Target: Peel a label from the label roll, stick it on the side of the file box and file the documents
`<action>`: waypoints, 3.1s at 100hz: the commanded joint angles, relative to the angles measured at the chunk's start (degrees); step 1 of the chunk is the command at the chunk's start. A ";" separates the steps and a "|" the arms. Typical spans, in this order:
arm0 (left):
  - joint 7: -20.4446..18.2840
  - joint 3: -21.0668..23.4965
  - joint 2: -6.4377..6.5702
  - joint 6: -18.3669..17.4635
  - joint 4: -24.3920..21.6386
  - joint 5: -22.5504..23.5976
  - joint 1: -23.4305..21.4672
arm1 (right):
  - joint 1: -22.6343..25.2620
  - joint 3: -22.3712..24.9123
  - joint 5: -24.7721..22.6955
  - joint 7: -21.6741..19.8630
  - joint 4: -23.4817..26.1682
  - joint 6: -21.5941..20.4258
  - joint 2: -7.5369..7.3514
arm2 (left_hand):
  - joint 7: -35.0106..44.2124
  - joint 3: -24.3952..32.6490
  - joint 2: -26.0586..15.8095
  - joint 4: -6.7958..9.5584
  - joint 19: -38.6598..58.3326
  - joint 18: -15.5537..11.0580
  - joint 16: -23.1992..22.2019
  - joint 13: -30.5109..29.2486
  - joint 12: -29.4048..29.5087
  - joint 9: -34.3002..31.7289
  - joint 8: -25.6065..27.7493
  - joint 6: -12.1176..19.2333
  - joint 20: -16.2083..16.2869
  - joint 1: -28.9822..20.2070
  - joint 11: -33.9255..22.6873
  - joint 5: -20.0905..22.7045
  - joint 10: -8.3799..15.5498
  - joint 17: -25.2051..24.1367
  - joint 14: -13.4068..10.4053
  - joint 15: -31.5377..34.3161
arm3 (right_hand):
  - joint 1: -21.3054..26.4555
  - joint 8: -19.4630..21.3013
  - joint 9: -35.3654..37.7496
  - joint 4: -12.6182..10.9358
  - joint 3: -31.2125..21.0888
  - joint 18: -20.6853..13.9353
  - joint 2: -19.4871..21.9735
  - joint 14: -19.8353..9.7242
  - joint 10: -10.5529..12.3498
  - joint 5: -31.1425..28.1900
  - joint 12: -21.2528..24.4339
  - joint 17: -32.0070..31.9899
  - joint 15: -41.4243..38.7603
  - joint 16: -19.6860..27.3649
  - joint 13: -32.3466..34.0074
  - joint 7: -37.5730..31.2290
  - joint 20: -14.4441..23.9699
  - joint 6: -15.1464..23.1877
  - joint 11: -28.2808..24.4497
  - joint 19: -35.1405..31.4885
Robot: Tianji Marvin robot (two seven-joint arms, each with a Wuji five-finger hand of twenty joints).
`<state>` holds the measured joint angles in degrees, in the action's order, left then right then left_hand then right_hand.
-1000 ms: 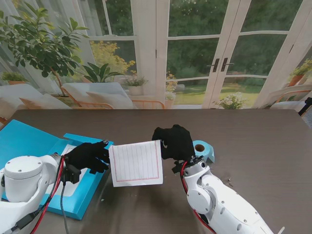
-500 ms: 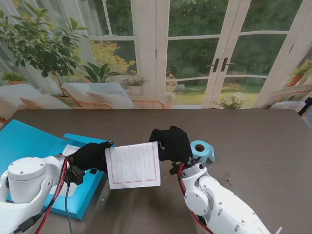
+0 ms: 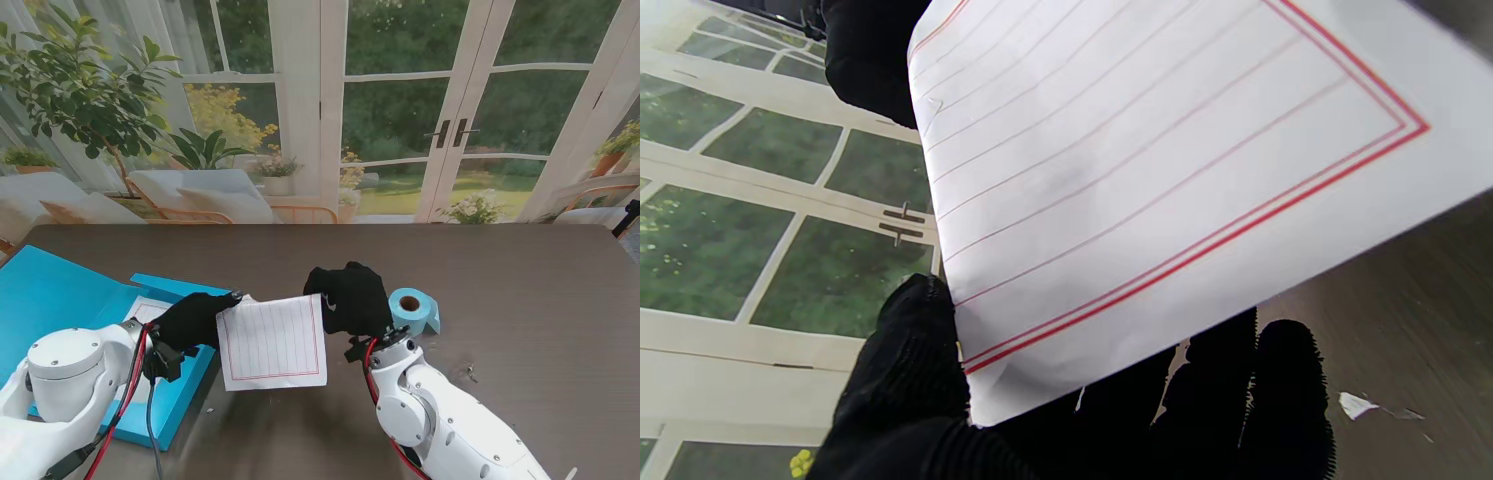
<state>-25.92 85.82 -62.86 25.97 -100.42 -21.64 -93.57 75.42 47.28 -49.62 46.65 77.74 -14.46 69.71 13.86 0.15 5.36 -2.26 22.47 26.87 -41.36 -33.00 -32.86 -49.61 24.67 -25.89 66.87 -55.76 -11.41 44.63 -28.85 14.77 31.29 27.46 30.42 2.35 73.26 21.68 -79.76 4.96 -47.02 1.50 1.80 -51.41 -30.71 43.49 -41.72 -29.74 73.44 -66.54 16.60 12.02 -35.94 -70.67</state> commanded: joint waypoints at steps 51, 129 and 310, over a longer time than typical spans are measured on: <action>3.82 -3.64 -1.42 -16.42 4.33 2.54 0.22 | 1.07 0.25 0.50 -3.18 0.44 -0.22 -0.07 | 52.36 18.09 17.99 4.33 57.25 2.60 -7.70 -20.91 -21.42 -15.52 13.96 5.00 -17.13 -6.20 -19.37 -6.40 11.58 9.25 -7.52 29.29 | 0.21 1.57 -2.52 0.57 -5.20 1.00 -0.51 0.42 -1.76 3.16 1.14 -3.27 3.48 0.48 1.19 -2.09 -0.93 -1.66 0.12 -2.14; 9.85 -3.39 -3.19 -25.40 5.04 -2.54 -0.56 | 3.04 3.89 1.14 -14.70 3.80 5.10 -2.29 | 55.86 28.94 23.70 5.65 57.38 2.96 -9.58 -30.12 -33.94 -18.77 10.65 3.70 -24.79 -7.62 -18.99 -5.79 13.82 19.85 -12.59 27.94 | -17.74 16.50 -41.74 -11.15 4.74 6.56 7.33 8.03 -7.86 35.95 8.37 -23.67 13.61 7.49 -27.23 16.61 1.52 -18.62 -5.58 7.38; -4.49 8.51 4.43 -5.72 18.62 42.54 12.14 | 6.40 8.93 7.81 -21.95 4.29 2.08 -2.64 | 56.12 24.51 21.04 5.46 56.56 1.84 -12.62 -27.04 -36.58 -16.68 11.06 4.46 -22.59 -9.00 -18.86 -8.04 13.72 16.55 -12.18 28.86 | -25.85 13.96 -38.87 -12.55 15.87 7.25 21.24 8.29 -5.49 31.23 10.02 -26.19 15.32 8.99 -29.98 20.76 1.98 -9.55 -3.84 9.31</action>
<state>-28.50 94.90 -58.53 20.64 -82.36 20.40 -81.58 81.38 56.34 -41.93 25.66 82.33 -12.15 67.04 67.64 24.85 25.66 0.89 78.46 29.48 -53.33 -60.25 -68.29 -65.96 35.25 -21.59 43.16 -61.55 -30.03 38.09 -18.15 31.59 21.14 55.66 6.91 16.57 33.06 10.61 -65.24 11.37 -27.15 10.00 -5.01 -19.58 -21.16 42.53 -27.07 -21.16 44.65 -46.83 17.78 1.75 -40.76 -62.62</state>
